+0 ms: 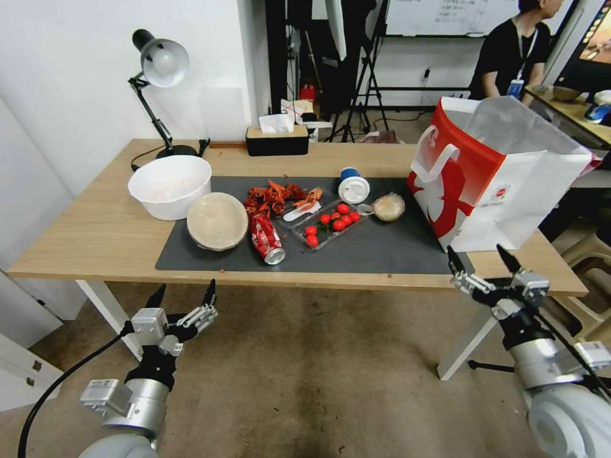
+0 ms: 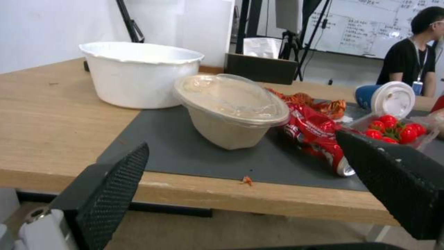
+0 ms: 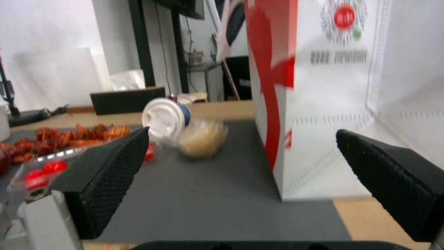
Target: Pick up the trash from the table and place it into the takeout bag.
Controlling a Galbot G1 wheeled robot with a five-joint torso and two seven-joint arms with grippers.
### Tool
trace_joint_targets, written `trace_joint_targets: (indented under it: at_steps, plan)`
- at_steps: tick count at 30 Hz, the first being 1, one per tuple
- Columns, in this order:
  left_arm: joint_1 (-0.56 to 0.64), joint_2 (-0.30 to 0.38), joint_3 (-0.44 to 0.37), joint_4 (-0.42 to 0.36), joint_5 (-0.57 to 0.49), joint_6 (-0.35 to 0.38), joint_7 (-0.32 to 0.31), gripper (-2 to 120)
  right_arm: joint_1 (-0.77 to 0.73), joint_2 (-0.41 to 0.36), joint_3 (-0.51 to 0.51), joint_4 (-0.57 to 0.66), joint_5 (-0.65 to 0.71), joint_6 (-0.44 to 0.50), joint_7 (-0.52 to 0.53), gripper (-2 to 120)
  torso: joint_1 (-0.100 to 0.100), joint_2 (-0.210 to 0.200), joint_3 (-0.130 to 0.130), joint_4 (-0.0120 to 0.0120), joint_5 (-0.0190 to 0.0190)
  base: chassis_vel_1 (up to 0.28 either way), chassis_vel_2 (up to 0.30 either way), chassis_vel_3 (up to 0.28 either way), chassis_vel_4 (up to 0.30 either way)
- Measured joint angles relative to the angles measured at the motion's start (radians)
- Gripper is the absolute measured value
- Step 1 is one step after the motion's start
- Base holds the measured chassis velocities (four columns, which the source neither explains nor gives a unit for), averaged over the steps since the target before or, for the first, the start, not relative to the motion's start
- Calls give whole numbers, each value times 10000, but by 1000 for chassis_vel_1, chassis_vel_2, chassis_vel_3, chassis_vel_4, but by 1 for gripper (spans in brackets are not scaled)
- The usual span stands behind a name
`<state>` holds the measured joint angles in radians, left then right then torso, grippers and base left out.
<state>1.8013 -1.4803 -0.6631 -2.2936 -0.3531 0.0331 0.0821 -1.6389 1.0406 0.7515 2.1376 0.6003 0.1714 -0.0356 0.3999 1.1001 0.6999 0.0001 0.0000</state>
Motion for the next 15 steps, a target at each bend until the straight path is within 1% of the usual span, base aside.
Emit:
trace_joint_targets:
  at_steps: [9,12,15]
  plan:
    - [7,4,-31,59,1,-47,12,100,-538,314,-157,-45,4,-106,152,100,1,-1,0,-1,0,0,0,0,0]
    - [14,-6,-40,86,-4,-60,22,100,-890,636,-313,-161,-166,-36,150,100,1,-1,1,-1,0,0,0,0,0]
    - [-7,-15,-35,122,-3,-62,24,100,-1080,802,-413,-244,-313,49,131,100,1,-1,0,-1,0,0,0,0,0]
